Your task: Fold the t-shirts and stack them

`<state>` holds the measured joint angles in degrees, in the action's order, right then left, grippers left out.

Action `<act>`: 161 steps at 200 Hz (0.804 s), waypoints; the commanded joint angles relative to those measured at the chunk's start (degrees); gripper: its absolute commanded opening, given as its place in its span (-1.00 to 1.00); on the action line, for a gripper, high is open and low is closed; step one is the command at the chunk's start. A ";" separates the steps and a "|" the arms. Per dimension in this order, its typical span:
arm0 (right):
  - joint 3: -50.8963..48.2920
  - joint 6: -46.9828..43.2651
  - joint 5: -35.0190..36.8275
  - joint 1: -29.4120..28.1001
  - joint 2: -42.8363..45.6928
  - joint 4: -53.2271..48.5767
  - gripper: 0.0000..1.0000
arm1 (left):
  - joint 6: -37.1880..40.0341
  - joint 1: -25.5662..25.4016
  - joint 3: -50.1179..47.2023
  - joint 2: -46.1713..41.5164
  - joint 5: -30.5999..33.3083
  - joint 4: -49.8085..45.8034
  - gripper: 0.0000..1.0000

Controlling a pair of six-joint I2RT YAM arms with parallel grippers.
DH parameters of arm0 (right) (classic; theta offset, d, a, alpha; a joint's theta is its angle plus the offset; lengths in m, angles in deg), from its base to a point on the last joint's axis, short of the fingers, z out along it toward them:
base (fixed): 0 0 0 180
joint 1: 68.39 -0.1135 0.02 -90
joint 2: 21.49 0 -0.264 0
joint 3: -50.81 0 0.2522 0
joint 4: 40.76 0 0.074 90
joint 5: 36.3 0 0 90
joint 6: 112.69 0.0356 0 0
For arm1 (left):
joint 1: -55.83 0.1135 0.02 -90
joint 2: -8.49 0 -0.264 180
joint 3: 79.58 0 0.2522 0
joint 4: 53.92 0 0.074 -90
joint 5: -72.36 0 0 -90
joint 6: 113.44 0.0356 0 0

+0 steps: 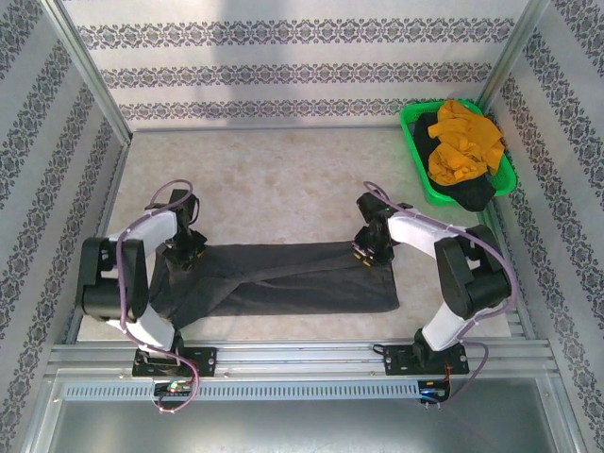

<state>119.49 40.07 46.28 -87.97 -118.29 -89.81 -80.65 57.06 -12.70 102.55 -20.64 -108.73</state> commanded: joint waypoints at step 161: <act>24.98 -17.85 -12.67 6.80 -8.89 -2.43 0.09 | 26.01 4.82 9.95 10.16 -25.44 22.39 0.05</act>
<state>148.93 23.11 35.90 -80.43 -131.36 -93.37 -58.51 62.64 -1.14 114.86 -43.68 -87.10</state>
